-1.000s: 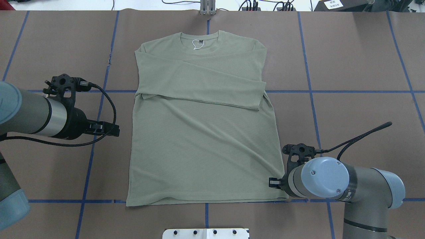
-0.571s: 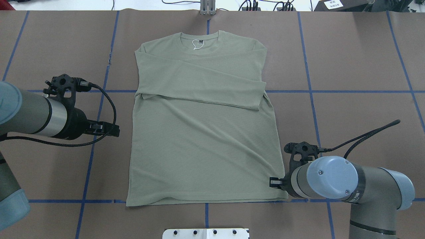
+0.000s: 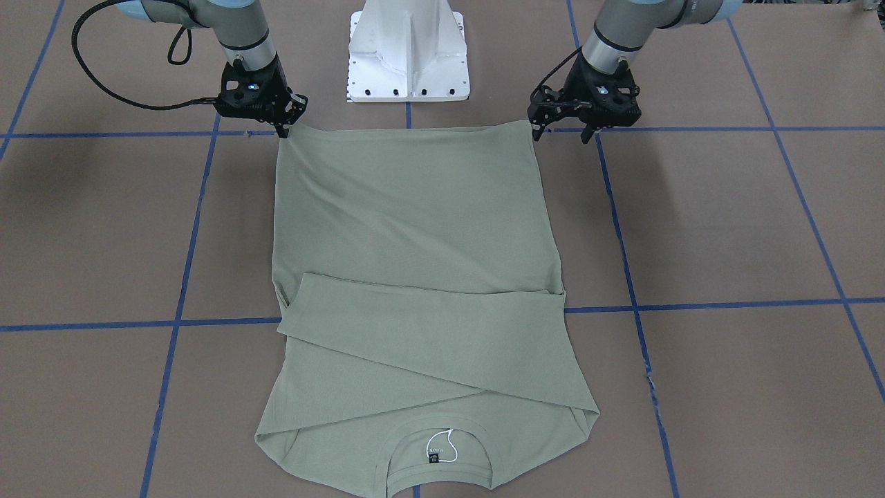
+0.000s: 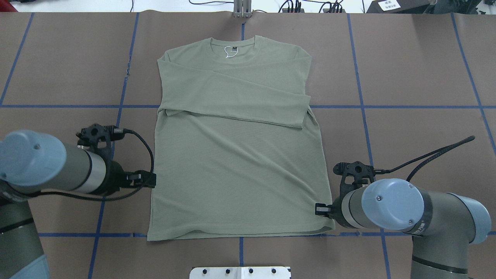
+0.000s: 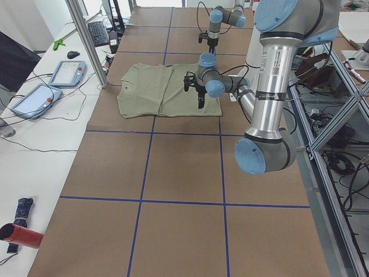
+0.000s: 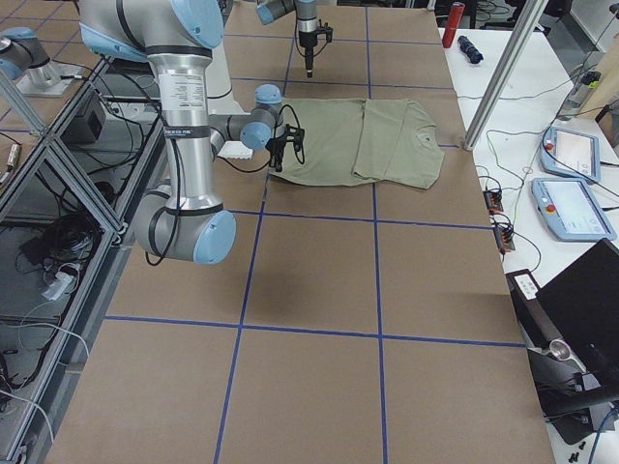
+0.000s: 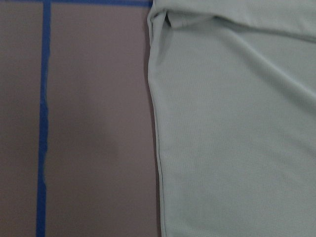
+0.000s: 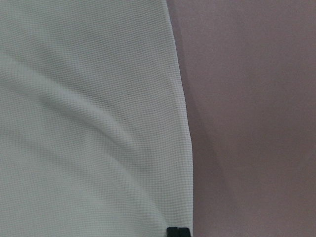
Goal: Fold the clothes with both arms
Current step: 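Lower the left gripper to the other hem corner and grasp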
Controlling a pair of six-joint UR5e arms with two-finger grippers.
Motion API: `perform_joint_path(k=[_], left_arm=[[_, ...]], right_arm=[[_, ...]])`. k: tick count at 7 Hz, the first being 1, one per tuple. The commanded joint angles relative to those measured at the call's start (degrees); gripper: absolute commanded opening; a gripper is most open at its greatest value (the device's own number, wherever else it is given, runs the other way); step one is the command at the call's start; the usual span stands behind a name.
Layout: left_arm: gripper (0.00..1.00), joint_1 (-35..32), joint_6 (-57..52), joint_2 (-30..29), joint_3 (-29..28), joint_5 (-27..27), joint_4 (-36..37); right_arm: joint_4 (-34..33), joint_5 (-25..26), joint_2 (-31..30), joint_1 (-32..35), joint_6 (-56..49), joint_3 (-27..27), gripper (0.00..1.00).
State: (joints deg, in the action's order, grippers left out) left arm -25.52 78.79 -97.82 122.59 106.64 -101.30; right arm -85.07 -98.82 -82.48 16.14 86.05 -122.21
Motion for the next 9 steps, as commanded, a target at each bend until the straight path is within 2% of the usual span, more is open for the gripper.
perform_joint_path(k=[1,2,5,9], left_arm=[[0.99,8.53,11.01,-0.18,-0.25,-3.45,0.4],[0.96,11.0,12.69,-0.26,-0.77,-4.5,0.66],[0.91,11.72,12.71,-1.75,-5.42,-6.43,0.66],[0.79,11.81,12.71,-2.46,-7.45,-6.62,0.66]], right_arm=[[0.07,0.11,0.22,0.38,-0.09,-0.22,0.0],[0.08,0.12,0.22,0.47,-0.09,-0.57,0.0],[0.08,0.03,0.31,0.38,-0.09,-0.84,0.0],[0.08,0.03,0.39,0.38,-0.09,-0.84,0.0]])
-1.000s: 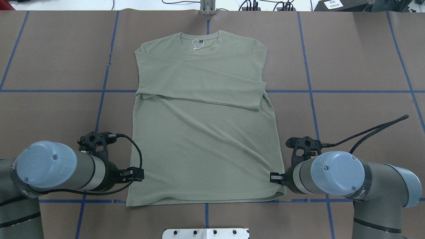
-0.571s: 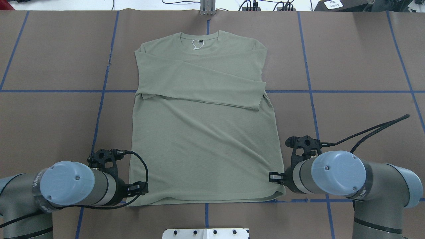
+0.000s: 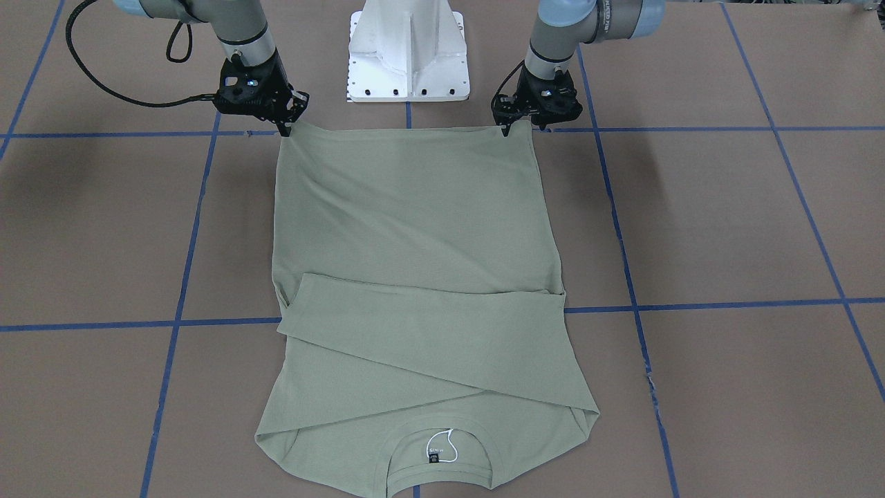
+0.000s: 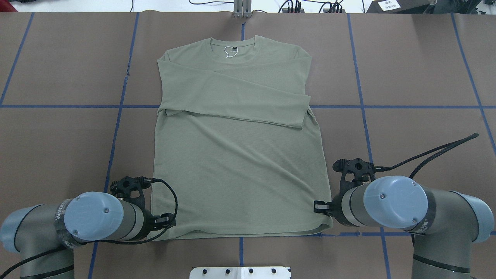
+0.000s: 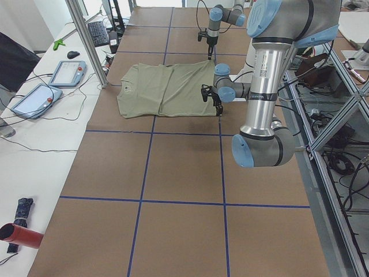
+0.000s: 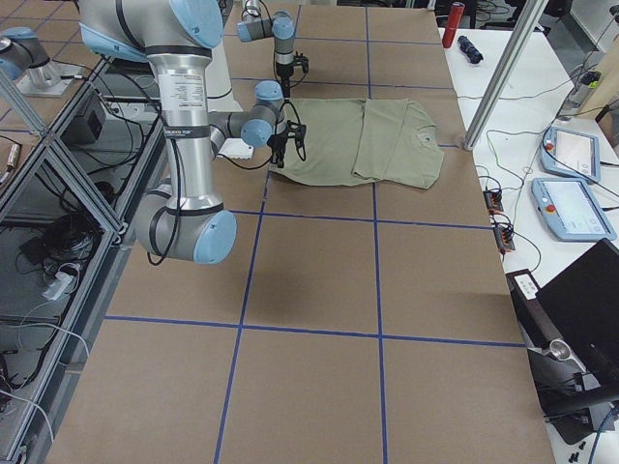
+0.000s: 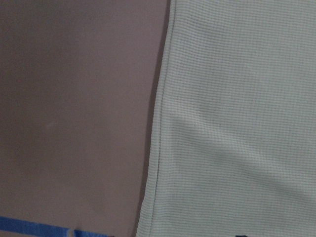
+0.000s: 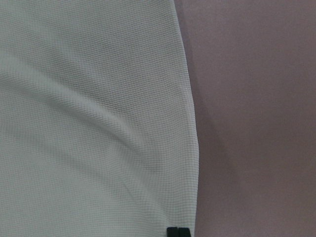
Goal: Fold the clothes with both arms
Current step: 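Hold both hem corners with both grippers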
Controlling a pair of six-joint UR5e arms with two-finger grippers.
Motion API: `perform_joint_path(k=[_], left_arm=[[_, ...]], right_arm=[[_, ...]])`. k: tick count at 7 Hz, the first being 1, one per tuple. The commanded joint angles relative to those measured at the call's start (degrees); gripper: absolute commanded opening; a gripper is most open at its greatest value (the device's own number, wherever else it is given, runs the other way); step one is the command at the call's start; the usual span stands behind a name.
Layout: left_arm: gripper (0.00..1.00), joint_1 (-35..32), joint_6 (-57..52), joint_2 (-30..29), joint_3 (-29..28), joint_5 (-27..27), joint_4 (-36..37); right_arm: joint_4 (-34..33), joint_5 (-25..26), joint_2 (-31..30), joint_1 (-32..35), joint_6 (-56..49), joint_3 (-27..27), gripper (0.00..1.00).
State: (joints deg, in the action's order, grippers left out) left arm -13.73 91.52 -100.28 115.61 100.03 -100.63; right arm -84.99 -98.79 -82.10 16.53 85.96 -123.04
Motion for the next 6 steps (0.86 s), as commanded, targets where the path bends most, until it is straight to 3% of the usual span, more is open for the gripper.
perform_joint_path(k=[1,4,6], left_arm=[[0.74,0.02,-0.03,0.0,-0.47,-0.01,0.0],[0.51,0.1,-0.03,0.09,-0.47,0.08,0.0],[0.46,0.45,-0.03,0.09,-0.65,-0.01,0.0]], right_arm=[[0.0,0.0,0.01,0.0,0.0,0.0,0.0],[0.0,-0.09,-0.08,0.17,-0.17,-0.09,0.0],[0.0,-0.18,-0.17,0.26,-0.18,-0.36,0.0]])
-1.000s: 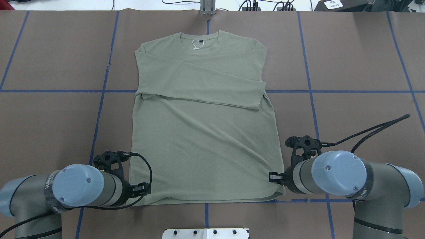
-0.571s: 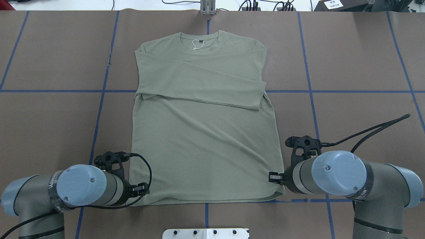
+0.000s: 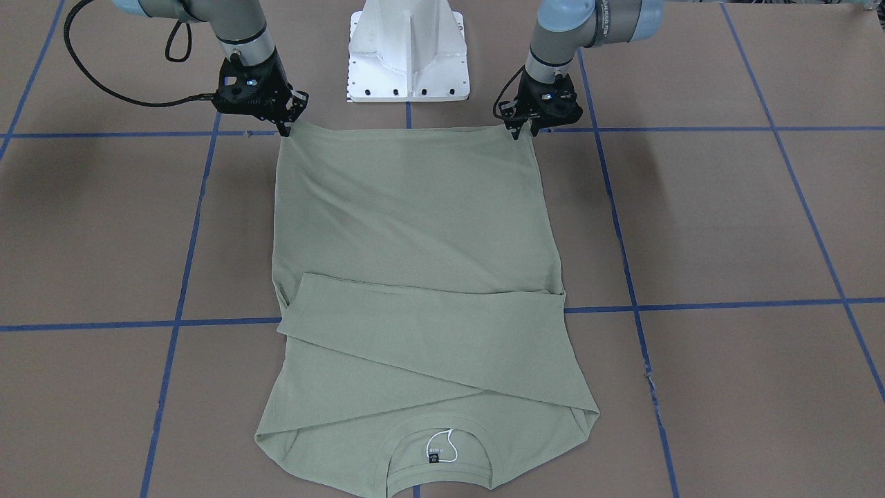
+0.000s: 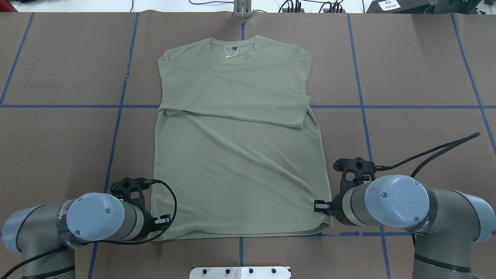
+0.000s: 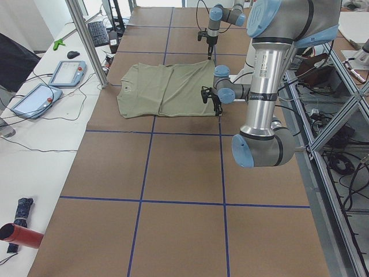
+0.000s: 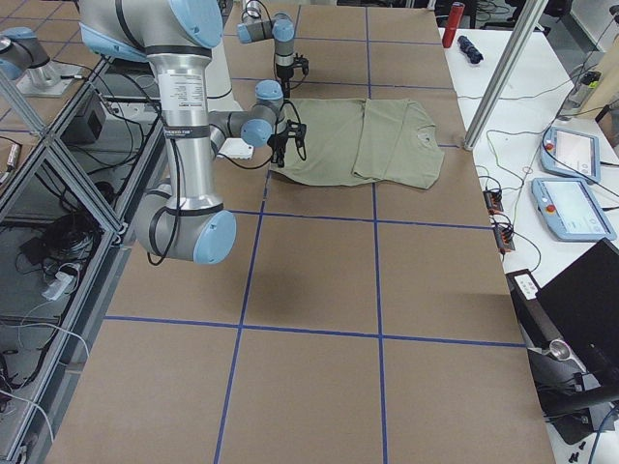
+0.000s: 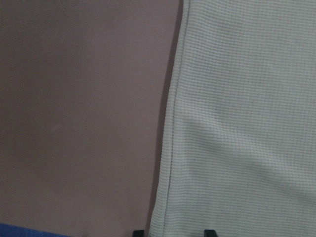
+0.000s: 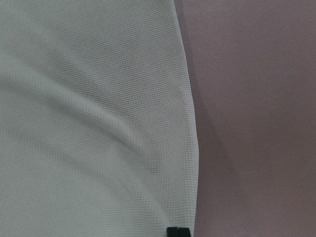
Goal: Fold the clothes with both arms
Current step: 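Hold both hem corners with both grippers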
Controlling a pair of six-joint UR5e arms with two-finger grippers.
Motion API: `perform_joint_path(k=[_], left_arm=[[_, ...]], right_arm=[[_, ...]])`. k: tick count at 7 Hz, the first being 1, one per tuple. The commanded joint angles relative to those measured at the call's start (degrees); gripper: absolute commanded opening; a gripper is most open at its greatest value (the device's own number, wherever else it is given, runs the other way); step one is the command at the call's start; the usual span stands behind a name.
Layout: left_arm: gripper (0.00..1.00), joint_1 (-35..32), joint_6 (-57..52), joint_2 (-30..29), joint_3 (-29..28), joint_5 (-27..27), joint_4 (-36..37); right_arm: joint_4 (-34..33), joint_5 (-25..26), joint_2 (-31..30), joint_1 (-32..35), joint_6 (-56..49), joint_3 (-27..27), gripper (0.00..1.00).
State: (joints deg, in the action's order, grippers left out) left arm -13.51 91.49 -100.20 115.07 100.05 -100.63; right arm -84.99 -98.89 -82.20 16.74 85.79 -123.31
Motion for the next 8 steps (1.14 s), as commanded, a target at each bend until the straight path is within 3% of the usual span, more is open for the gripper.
perform_joint_path(k=[1,4,6,7,8], left_arm=[[0.46,0.42,0.0,0.01,-0.11,-0.03,0.0],[0.43,0.42,0.0,0.18,-0.2,-0.03,0.09],[0.07,0.42,0.0,0.18,-0.02,-0.03,0.17],[0.0,0.42,0.0,0.01,0.24,0.06,0.18],[0.0,0.42,0.0,0.01,0.59,0.06,0.18]], right_arm=[[0.0,-0.08,-0.07,0.05,-0.01,-0.09,0.0],[0.0,-0.25,-0.07,0.05,-0.1,-0.17,0.0],[0.0,-0.34,-0.07,0.22,-0.1,-0.17,0.0],[0.0,-0.43,0.02,0.31,-0.1,-0.17,0.0],[0.0,-0.43,0.02,0.31,-0.1,-0.26,0.0]])
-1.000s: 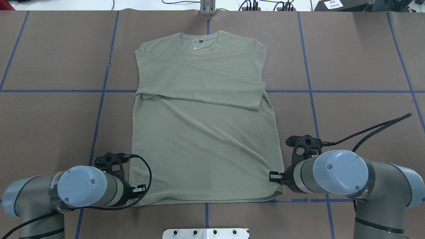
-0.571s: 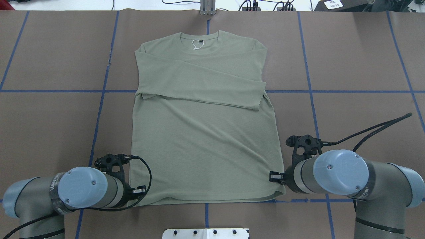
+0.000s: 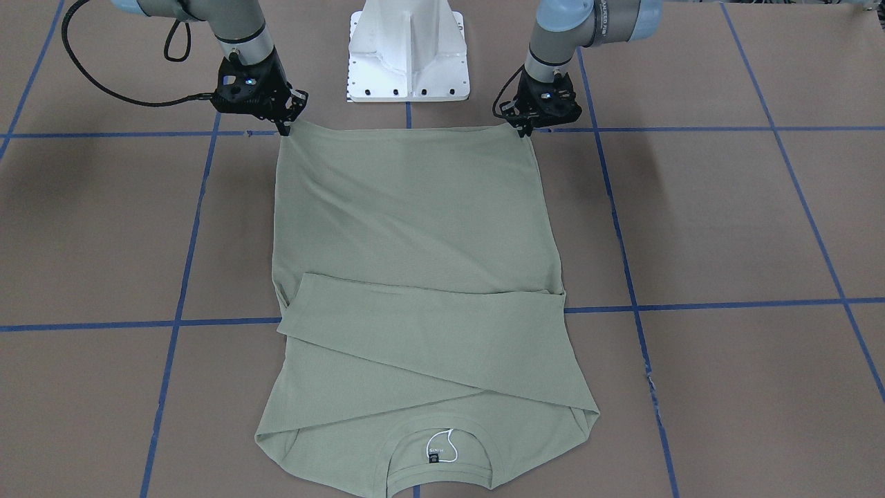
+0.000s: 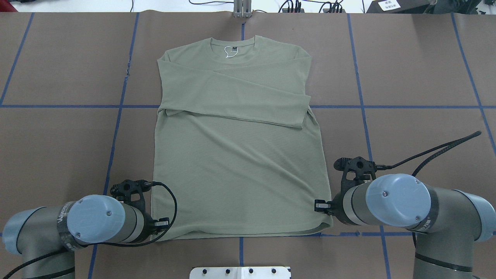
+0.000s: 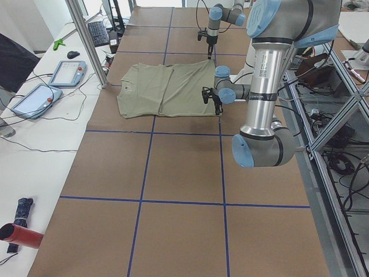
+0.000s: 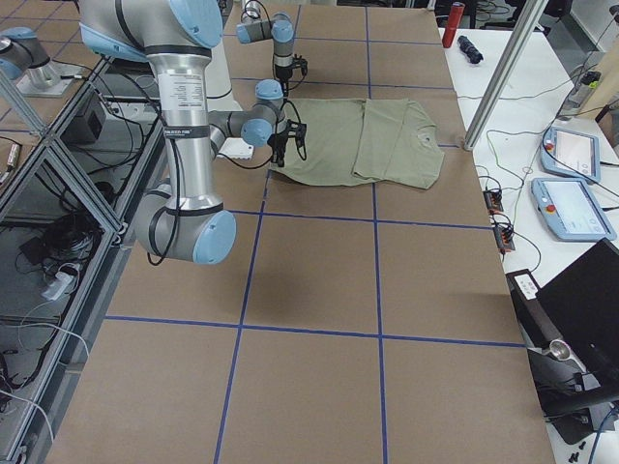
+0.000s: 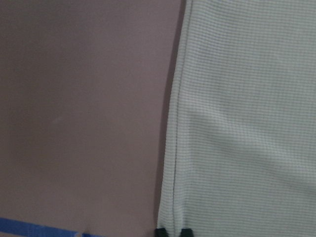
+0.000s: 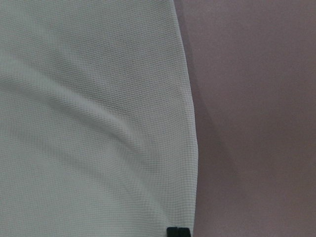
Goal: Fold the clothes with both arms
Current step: 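Hold both hem corners with both grippers, then lift the hem with both grippers and carry it toward the collar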
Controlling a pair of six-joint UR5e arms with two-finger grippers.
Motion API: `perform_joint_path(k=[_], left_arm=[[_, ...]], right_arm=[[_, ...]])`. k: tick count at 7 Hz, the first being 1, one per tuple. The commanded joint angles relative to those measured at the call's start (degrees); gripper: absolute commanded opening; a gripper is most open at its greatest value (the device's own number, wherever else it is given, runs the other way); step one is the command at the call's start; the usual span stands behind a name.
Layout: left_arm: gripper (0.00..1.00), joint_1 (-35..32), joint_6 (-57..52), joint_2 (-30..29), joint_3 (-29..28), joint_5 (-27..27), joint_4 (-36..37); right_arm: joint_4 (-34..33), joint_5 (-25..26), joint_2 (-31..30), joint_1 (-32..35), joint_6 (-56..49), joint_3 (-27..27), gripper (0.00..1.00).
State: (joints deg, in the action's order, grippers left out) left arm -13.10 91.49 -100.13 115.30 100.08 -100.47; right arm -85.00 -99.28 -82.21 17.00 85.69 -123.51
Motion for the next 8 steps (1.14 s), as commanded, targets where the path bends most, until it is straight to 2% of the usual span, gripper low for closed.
perform_joint_path(k=[1,3,6,8], left_arm=[[0.0,-0.09,0.09,-0.15,0.71,0.03,0.1],[0.0,-0.53,0.0,0.72,4.73,0.12,1.49],[0.0,0.0,-0.35,1.78,14.4,0.12,9.84],[0.0,4.37,0.0,1.79,20.9,0.2,13.8]], right_arm=[[0.01,-0.22,-0.05,0.05,0.0,-0.58,0.0],[-0.08,-0.13,-0.66,0.31,0.0,-2.68,0.0],[-0.17,-0.3,-3.38,0.23,0.09,-7.6,0.0],[-0.17,-2.58,-6.72,-2.39,0.35,-11.82,0.0]])
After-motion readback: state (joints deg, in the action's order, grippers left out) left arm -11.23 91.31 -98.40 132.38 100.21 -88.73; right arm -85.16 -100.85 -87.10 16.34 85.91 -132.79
